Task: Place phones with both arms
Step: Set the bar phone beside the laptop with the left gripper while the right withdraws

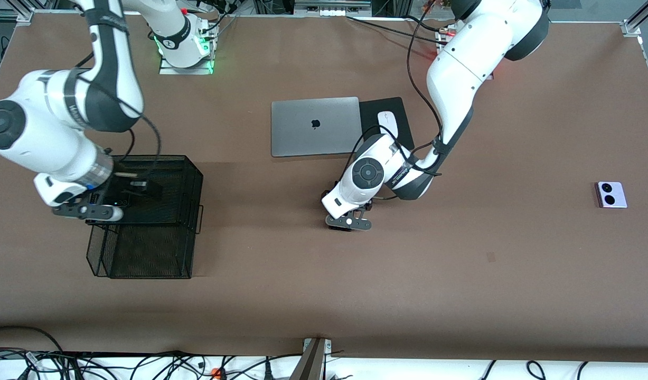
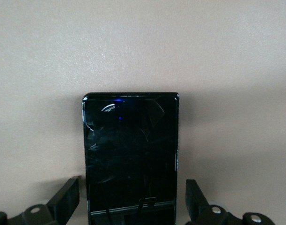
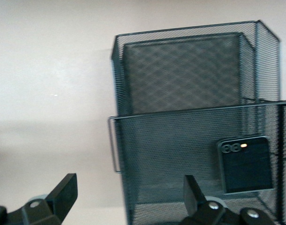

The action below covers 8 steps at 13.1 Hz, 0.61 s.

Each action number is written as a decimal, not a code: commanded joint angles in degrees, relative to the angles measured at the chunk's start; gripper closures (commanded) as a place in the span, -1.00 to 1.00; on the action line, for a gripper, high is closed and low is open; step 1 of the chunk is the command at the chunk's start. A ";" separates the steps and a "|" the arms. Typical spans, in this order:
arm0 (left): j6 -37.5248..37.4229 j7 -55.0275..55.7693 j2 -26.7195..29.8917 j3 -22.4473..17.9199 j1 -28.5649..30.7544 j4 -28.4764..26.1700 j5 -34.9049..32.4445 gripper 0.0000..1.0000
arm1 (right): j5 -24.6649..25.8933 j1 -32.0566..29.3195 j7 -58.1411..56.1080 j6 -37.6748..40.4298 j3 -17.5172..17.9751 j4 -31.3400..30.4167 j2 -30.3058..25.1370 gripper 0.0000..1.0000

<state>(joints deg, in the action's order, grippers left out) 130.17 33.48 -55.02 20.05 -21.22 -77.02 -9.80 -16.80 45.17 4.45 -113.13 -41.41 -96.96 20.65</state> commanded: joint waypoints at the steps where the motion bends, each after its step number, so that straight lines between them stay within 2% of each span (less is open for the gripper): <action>1: -10.02 7.92 5.46 -0.89 0.04 1.79 -0.39 -1.00 | -0.43 0.44 1.09 0.54 -0.60 1.33 2.46 -1.00; 8: -10.46 8.36 5.98 -0.36 0.13 1.87 -0.48 -1.00 | -0.78 0.09 0.13 0.54 -0.60 1.95 3.87 -1.00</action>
<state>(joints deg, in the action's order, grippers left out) 122.64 39.53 -52.48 20.13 -21.03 -74.34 -9.82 -16.80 45.61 4.93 -113.22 -41.81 -96.75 23.66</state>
